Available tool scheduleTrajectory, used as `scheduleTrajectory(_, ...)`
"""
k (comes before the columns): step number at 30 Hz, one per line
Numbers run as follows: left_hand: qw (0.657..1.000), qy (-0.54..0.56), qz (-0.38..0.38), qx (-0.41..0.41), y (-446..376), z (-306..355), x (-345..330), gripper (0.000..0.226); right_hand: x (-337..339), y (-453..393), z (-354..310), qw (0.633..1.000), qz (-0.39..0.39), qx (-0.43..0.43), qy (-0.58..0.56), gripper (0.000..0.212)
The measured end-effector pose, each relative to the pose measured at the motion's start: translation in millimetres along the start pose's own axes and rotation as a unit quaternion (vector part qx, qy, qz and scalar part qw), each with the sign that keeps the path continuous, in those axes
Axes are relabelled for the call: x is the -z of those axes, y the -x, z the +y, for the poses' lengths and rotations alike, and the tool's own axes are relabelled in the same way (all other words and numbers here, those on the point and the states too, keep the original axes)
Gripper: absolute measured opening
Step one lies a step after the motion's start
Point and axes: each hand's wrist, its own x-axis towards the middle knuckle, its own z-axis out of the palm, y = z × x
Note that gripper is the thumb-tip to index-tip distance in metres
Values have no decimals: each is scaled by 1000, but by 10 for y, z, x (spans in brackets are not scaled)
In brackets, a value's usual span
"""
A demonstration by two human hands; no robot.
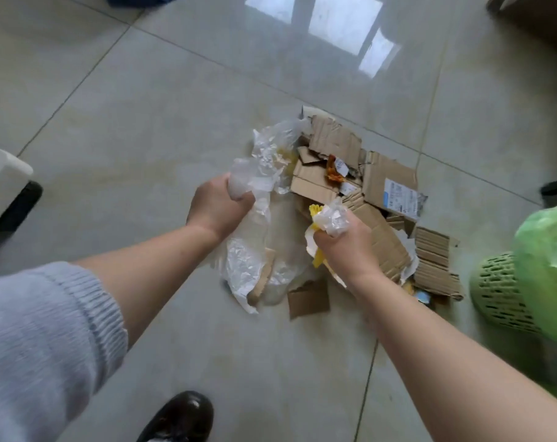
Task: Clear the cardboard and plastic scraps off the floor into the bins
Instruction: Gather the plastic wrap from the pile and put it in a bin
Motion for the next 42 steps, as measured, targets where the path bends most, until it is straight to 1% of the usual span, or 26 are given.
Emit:
scheduleTrajectory(1,1000,4,0,-18,5,129,-19,15,70,17,5,1000,12,-6,-2,9)
scheduleTrajectory(2,999,11,1,-48,37,303,-88,15,199,51,40,999,41,-8,1,10)
scheduleTrajectory(5,992,52,-8,-115,282,823,-369,12,607,264,254,988,152,-10,-38,13)
scheduleTrajectory(7,984,78,-37,-158,546,1179,-588,12,917,515,477,977,208,-15,-54,16)
scheduleTrajectory(9,971,84,-79,-207,833,1521,-813,12,1205,812,706,967,245,-31,-65,17)
scheduleTrajectory(10,965,86,-100,-226,986,1679,-934,15,1336,968,819,961,263,-41,-71,19)
scheduleTrajectory(12,952,94,-138,-257,1288,1965,-1188,30,1580,1279,1059,945,308,-61,-88,29)
scheduleTrajectory(13,946,95,-154,-270,1435,2083,-1324,34,1698,1436,1175,936,329,-79,-95,33)
scheduleTrajectory(14,940,94,-169,-280,1583,2179,-1466,33,1811,1588,1290,928,346,-100,-100,34)
scheduleTrajectory(16,930,105,-206,-287,1885,2348,-1736,25,2038,1882,1496,912,375,-126,-108,21)
scheduleTrajectory(18,917,126,-253,-280,2180,2507,-1963,26,2279,2126,1644,890,419,-128,-122,11)
scheduleTrajectory(20,897,152,-314,-273,2486,2662,-2163,26,2529,2348,1801,864,466,-134,-133,10)
scheduleTrajectory(22,875,148,-365,-281,2775,2789,-2377,24,2735,2571,2025,843,488,-178,-137,8)
scheduleTrajectory(24,860,116,-408,-284,3027,2896,-2592,21,2875,2769,2284,832,484,-239,-126,15)
scheduleTrajectory(26,852,77,-444,-267,3212,3001,-2835,22,2976,2892,2538,849,438,-283,-90,14)
scheduleTrajectory(28,854,19,-456,-252,3345,3093,-3077,27,3057,2947,2780,866,383,-314,-71,14)
scheduleTrajectory(30,859,-64,-449,-238,3433,3116,-3308,41,3114,2959,2997,872,350,-338,-61,22)
scheduleTrajectory(32,863,-125,-425,-244,3470,3081,-3490,51,3129,2934,3121,877,324,-354,-28,27)
scheduleTrajectory(34,875,-148,-393,-240,3472,3038,-3615,59,3121,2868,3232,880,310,-360,-5,32)
scheduleTrajectory(36,888,-136,-388,-209,3491,2996,-3682,73,3104,2833,3292,891,279,-358,30,36)
scheduleTrajectory(37,890,-125,-390,-201,3513,2991,-3706,81,3111,2834,3310,897,266,-351,35,41)
scheduleTrajectory(39,885,-125,-388,-224,3572,2990,-3688,91,3127,2877,3292,905,247,-345,10,52)
scheduleTrajectory(41,876,-131,-353,-302,3618,2974,-3561,94,3153,2982,3244,912,249,-324,-24,56)
scheduleTrajectory(42,867,-119,-332,-351,3628,2947,-3450,91,3164,3035,3230,916,256,-307,-33,63)
